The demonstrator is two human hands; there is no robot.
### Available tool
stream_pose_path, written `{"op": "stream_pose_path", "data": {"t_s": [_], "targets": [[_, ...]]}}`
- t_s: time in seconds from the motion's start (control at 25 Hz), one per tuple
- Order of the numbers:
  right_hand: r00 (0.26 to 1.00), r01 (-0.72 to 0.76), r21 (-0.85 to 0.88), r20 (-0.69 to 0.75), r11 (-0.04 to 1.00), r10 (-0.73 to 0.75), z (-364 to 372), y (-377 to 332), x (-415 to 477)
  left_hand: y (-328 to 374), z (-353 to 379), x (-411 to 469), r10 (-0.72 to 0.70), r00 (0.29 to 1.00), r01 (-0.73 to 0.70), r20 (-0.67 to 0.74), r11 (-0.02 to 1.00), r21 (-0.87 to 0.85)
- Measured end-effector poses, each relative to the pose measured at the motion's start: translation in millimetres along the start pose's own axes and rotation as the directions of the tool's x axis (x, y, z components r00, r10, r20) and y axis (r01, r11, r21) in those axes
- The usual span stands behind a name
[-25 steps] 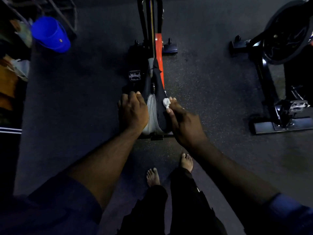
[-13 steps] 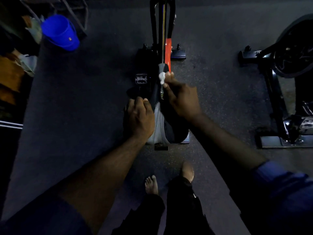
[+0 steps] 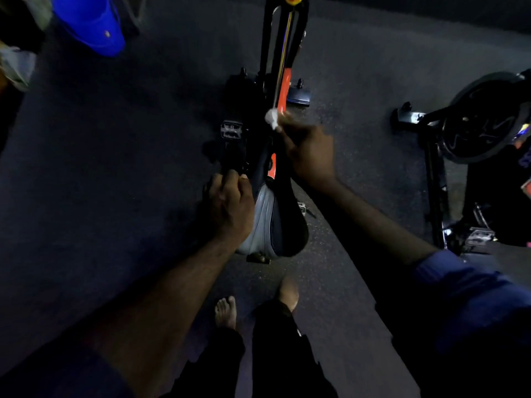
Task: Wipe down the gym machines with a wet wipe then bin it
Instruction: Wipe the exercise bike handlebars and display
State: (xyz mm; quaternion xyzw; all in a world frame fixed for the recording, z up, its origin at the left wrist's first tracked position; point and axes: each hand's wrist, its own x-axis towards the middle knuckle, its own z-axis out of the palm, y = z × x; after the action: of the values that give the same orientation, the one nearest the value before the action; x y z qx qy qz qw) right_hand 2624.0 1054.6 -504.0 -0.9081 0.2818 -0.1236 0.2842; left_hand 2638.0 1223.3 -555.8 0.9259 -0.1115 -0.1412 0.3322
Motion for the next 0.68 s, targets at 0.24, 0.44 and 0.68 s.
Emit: {"op": "stream_pose_path", "data": {"t_s": [0.24,0.44,0.68], "targets": [[0.884,0.389,-0.057,0.303,0.92,-0.355,-13.0,25.5,-4.6,10.1,-7.7,-1.5,-0.13,0.991,0.127,-0.02,0.984,-0.126],[0.779,0.569,-0.132,0.402,0.811,-0.481,-2.8,0.0,-52.1,-0.6,-29.0,-0.3,-0.511,0.846,0.464,0.153,0.563,-0.684],[0.778,0.591,-0.314,0.467,0.744,-0.42,-12.5,1.0,-48.5,-36.1,-44.4,-22.4,-0.502,0.772,0.559,0.389,0.246,-0.792]]}}
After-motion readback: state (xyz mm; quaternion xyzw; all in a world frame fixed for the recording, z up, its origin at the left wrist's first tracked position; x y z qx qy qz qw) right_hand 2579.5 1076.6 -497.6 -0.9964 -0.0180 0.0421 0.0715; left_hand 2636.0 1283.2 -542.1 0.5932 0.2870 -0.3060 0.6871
